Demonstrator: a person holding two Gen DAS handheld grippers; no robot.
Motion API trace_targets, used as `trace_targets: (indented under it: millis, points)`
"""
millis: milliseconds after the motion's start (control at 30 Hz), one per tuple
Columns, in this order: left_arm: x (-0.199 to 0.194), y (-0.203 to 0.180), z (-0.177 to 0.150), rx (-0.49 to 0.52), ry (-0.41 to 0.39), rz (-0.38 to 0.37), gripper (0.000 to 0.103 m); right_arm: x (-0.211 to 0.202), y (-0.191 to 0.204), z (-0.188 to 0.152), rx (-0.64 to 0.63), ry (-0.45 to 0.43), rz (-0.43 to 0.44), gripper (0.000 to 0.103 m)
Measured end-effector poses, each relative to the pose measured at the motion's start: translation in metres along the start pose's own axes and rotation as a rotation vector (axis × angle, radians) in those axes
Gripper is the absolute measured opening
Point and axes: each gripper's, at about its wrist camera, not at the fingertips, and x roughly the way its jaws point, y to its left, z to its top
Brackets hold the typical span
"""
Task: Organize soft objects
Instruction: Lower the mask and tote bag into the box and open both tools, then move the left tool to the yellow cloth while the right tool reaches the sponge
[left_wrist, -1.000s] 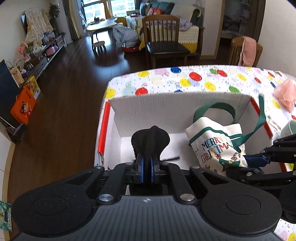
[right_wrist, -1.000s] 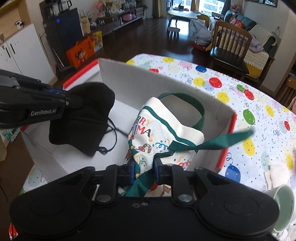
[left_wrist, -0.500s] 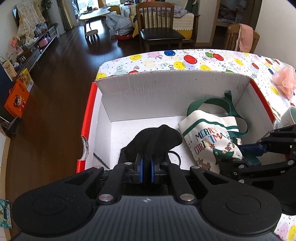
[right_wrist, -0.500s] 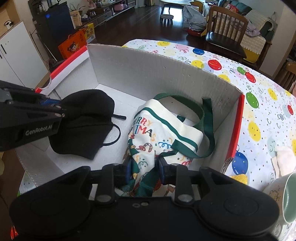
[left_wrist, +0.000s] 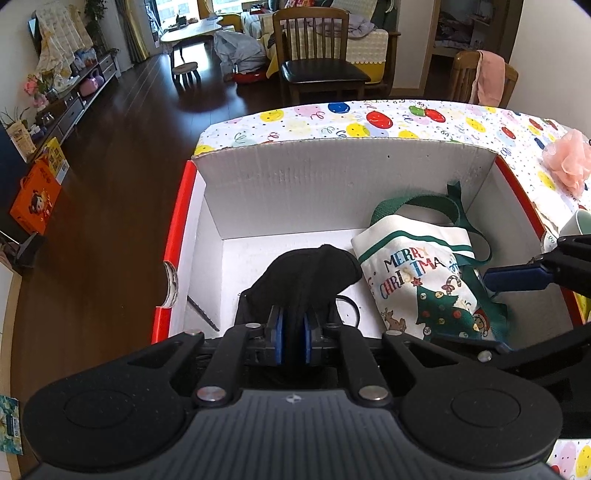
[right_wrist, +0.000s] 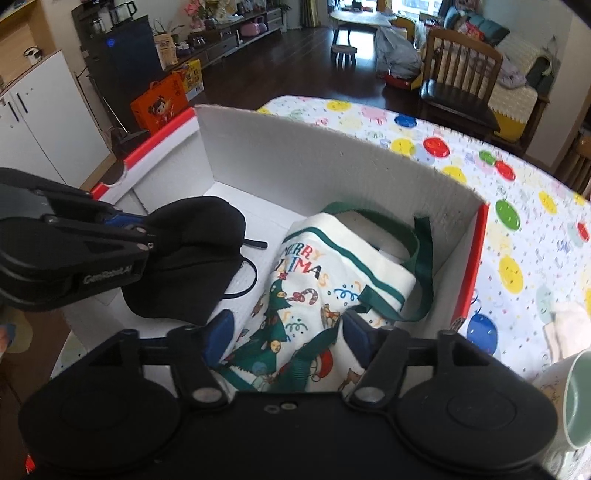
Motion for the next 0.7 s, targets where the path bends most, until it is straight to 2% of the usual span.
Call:
trace_targets:
  millis: [100,167,333,700]
  points:
    - [-0.002,0.0,-0.001,-0.007,-0.004,0.001,0.034,-0.007,0.0,-0.001,-0.001,-0.015,0.015,0.07]
    - [-0.005,0.001,-0.002,-0.017,-0.014,-0.004,0.087,-0.012,-0.001,-0.002,-0.003,-0.029,0.017,0.072]
    - [-0.02,0.002,-0.003,-0.027,-0.058,-0.001,0.089,-0.029,-0.004,-0.006,-0.001,-0.068,0.025,0.075]
    - [-0.068,-0.006,-0.009,-0.051,-0.139,-0.021,0.089,-0.084,-0.016,-0.018,0.032,-0.177,0.058,0.092]
